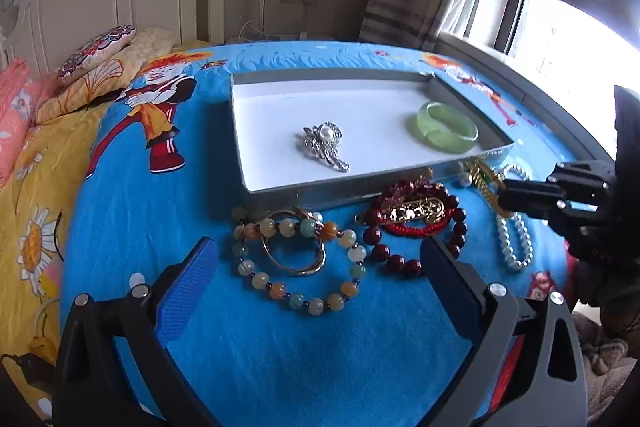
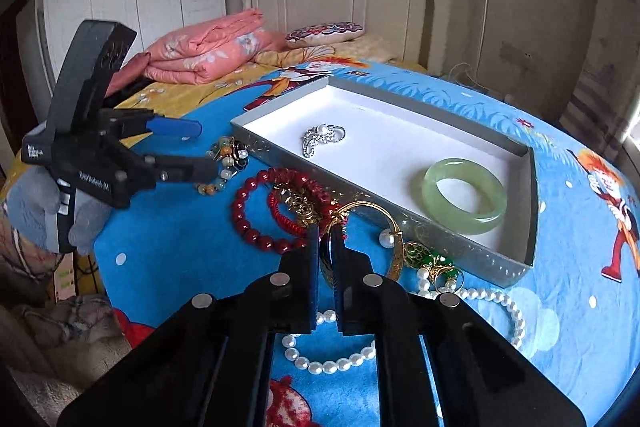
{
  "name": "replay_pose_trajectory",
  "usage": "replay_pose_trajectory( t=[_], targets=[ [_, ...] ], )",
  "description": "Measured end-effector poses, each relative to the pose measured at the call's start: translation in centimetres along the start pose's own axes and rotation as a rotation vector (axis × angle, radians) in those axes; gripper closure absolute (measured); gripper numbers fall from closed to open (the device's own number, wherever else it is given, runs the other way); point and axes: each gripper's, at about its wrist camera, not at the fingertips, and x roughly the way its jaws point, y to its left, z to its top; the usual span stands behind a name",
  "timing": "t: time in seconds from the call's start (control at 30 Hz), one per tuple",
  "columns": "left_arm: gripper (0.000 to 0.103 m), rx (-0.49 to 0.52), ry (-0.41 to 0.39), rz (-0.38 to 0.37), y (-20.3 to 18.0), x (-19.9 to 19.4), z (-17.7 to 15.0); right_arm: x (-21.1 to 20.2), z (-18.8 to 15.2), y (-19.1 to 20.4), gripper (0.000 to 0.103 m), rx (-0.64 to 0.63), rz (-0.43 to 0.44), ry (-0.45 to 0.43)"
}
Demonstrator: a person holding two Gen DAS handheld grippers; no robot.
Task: Organize jewelry
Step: 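Grasp the gold bangle beside the tray with the right gripper, then grasp the multicolour bead bracelet with left while right lifts the gold bangle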
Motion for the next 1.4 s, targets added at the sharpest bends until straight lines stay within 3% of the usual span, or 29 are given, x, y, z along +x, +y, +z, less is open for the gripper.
replay_pose_trajectory(
  t=[0.17, 0.23, 0.3, 0.33, 0.4, 0.5, 0.57, 0.87, 1.4],
  targets=[
    [0.003, -0.074, 0.087, 0.012, 1.5, 1.6, 0.2, -0.1, 0.1, 0.1, 0.095, 0.002, -0.001, -0.003],
    [0.008, -0.074, 0.109, -0.012, 1.6, 2.0, 0.1, -0.2, 0.0, 0.1, 0.095, 0.010, 0.004, -0.007],
    [0.023, -0.037, 0.107, 0.000, 0.9, 1.8, 0.0, -0.4, -0.1, -0.1, 0.095, 0.018, 0.006, -0.011],
    [0.025, -0.008, 0.110, 0.015, 0.5, 1.8, -0.2, -0.4, -0.1, -0.2, 0.095, 0.021, 0.007, -0.012],
    [0.048, 0.014, 0.103, 0.031, 0.1, 1.3, -0.6, -0.5, -0.1, -0.4, 0.095, 0.027, 0.011, -0.014],
    [0.074, 0.003, 0.081, 0.039, 0.4, 0.4, -1.5, -0.6, -0.1, -0.5, 0.095, 0.032, 0.011, -0.018],
    [0.085, -0.008, 0.066, 0.037, 0.9, -0.3, -2.2, -0.6, 0.0, -0.6, 0.094, 0.035, 0.010, -0.019],
    [0.094, -0.072, -0.022, 0.035, 1.7, -3.7, -4.7, -0.8, 0.0, -0.8, 0.094, 0.043, -0.012, -0.033],
    [0.094, -0.109, -0.164, -0.037, 0.9, -7.7, -1.2, -2.8, -0.1, -2.7, 0.094, 0.134, 0.027, -0.130]
  ],
)
